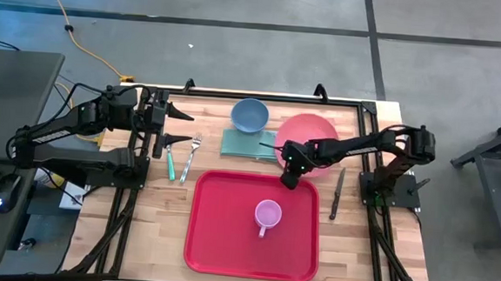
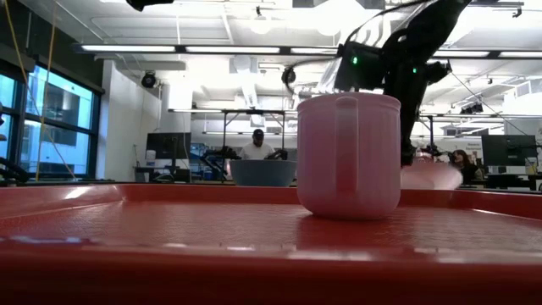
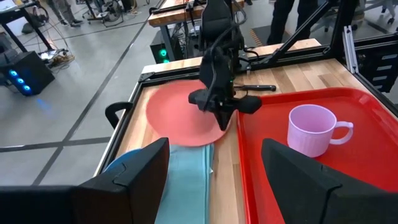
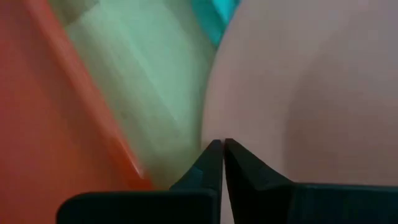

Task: Set up tray
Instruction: Put the pink plate on the tray to the left of the purple mug

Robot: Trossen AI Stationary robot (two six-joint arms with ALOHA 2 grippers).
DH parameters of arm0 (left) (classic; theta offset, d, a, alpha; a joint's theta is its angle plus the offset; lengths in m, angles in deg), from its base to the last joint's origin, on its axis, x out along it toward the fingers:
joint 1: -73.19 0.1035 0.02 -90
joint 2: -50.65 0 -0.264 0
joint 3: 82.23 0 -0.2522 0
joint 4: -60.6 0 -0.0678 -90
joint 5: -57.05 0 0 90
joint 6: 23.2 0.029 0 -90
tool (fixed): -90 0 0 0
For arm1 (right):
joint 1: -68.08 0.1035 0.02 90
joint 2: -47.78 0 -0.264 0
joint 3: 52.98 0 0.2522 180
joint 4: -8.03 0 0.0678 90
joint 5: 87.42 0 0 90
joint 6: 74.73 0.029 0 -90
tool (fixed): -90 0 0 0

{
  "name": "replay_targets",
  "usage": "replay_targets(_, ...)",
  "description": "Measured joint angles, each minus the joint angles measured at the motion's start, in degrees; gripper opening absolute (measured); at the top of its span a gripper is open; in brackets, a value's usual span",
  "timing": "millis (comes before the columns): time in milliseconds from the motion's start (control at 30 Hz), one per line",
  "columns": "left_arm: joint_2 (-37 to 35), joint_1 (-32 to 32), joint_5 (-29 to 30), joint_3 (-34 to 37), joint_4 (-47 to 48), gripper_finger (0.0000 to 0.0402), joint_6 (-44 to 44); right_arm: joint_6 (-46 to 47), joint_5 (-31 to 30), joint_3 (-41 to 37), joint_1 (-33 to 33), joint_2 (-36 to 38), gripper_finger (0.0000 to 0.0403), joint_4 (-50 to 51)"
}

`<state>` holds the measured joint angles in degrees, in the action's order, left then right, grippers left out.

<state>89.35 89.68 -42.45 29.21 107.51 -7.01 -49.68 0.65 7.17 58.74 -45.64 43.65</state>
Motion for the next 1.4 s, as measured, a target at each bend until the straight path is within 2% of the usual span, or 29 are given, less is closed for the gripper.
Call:
replay_targets(433, 0.0, 0.0, 0.2, 0.0, 0.0, 0.0287, 0.0, -2.9, -5.4, 7.5, 0.0, 0.2, 0.0001, 5.3)
replay_targets(600, 0.0, 0.0, 0.2, 0.0, 0.0, 0.0287, 0.1, -3.1, -1.1, 10.3, -1.6, 0.4, 0.0, 5.8)
replay_targets(733, 0.0, 0.0, 0.2, 0.0, 0.0, 0.0287, 0.1, -3.7, -0.7, 10.3, -2.6, 0.4, 0.0007, 4.6)
replay_targets(833, 0.0, 0.0, 0.2, 0.0, 0.0, 0.0287, 0.1, -3.0, 0.0, 10.3, -4.5, 0.4, 0.0032, 4.0)
replay_targets(933, 0.0, 0.0, 0.1, 0.0, 0.0, 0.0287, 0.1, -2.7, 1.7, 10.3, -7.3, 0.4, 0.0073, 3.7)
replay_targets(1200, 0.0, 0.0, -0.2, 0.0, 0.0, 0.0287, 0.1, -3.6, 12.8, 10.4, -16.2, 2.0, 0.0194, 3.8)
replay_targets(1300, 0.0, 0.0, -0.5, 0.0, 0.0, 0.0287, 0.0, -6.7, 12.8, 11.5, -20.2, 3.8, 0.0219, 8.2)
replay_targets(1400, 0.0, 0.0, -0.5, 0.0, 0.0, 0.0287, -0.1, -9.3, 11.5, 13.0, -25.2, 5.9, 0.0226, 14.2)
